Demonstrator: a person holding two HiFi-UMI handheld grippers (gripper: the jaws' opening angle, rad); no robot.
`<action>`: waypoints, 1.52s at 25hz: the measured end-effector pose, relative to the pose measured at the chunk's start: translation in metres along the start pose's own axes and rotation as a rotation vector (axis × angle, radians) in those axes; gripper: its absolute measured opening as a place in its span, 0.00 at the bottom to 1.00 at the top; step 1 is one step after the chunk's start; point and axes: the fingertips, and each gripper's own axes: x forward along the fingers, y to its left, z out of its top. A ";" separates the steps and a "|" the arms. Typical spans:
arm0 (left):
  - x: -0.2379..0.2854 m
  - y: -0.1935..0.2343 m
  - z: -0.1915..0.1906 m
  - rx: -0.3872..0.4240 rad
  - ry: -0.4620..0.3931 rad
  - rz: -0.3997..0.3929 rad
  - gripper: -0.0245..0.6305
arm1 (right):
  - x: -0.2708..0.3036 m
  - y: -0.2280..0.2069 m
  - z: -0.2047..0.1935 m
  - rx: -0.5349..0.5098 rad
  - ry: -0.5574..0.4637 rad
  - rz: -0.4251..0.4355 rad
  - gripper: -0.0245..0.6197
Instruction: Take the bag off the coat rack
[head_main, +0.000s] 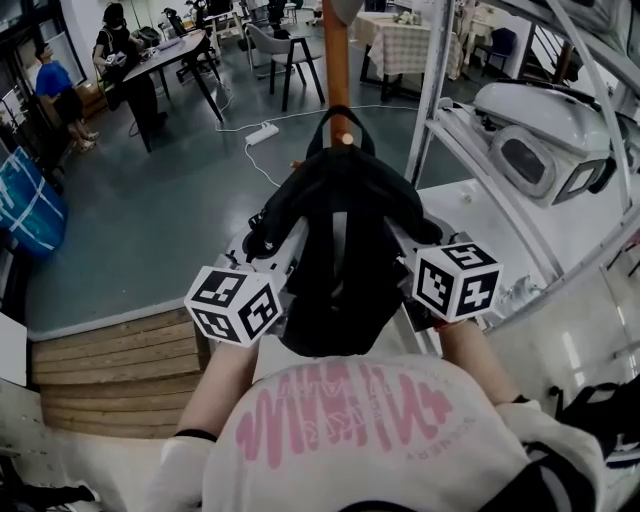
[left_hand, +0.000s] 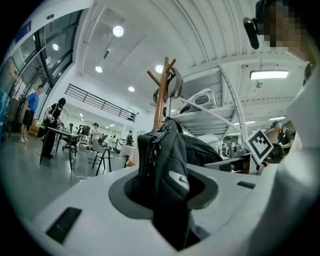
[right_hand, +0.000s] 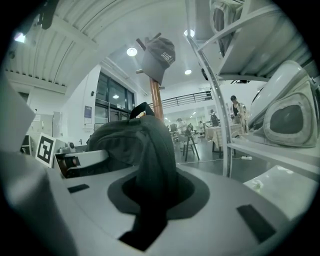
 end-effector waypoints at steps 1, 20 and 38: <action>-0.002 0.000 0.002 0.001 -0.002 -0.008 0.24 | -0.002 0.002 0.001 0.001 -0.004 -0.008 0.17; -0.039 -0.004 0.019 0.008 -0.048 -0.114 0.24 | -0.033 0.044 0.007 -0.018 -0.051 -0.108 0.17; -0.092 -0.010 0.013 -0.001 -0.037 -0.189 0.24 | -0.067 0.093 -0.015 0.000 -0.047 -0.178 0.17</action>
